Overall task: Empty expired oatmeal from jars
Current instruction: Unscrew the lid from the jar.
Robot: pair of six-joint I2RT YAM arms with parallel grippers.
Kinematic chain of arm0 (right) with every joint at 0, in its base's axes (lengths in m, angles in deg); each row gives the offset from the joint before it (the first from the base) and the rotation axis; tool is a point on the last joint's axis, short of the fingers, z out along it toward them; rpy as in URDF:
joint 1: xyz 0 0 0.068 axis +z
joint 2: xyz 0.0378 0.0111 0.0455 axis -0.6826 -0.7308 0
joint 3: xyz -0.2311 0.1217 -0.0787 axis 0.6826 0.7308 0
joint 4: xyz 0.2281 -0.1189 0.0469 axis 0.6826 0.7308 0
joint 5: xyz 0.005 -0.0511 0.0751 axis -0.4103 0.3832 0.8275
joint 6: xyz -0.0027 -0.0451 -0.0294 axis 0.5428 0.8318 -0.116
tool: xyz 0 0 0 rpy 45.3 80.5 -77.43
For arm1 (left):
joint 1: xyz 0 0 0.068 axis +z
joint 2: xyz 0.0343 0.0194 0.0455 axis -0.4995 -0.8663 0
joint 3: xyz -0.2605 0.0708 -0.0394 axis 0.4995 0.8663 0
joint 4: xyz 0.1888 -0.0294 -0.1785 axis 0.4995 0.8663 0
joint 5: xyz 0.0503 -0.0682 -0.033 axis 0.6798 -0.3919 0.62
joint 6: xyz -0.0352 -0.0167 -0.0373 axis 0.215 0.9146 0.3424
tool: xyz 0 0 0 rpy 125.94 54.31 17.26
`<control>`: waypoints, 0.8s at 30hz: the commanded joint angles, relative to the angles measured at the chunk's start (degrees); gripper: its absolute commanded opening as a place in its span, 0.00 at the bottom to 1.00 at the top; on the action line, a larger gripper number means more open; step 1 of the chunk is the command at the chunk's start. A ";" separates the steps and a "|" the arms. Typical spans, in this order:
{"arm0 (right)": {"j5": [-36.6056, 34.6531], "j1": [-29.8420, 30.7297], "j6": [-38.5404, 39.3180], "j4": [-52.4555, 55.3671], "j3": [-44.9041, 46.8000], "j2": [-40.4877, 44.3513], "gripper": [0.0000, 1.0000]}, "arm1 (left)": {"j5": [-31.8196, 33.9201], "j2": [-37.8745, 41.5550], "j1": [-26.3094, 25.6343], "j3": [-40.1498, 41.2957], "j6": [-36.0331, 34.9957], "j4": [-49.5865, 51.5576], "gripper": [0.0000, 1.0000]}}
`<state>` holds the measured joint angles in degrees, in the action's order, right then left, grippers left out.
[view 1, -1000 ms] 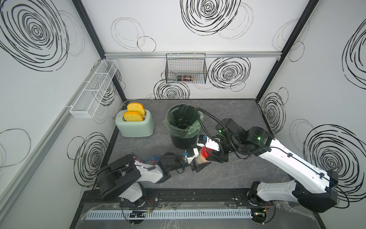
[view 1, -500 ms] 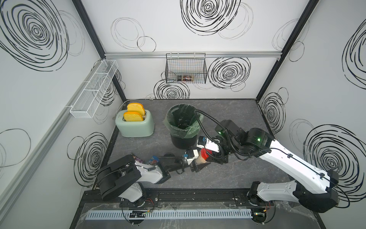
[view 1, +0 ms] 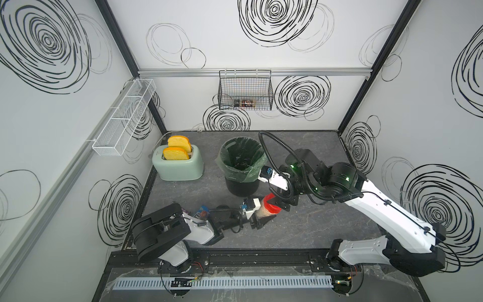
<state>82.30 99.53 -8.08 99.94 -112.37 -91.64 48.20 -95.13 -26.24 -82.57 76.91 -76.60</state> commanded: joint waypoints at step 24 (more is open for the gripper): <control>-2.76 -0.08 -34.44 14.51 -11.99 -11.02 1.00 | 23.59 0.67 -4.97 2.79 -12.71 -20.18 0.50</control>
<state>79.55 99.82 -37.98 111.44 -124.26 -103.00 71.02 -95.19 -31.16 -79.36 65.33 -77.93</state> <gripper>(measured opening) 0.994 0.741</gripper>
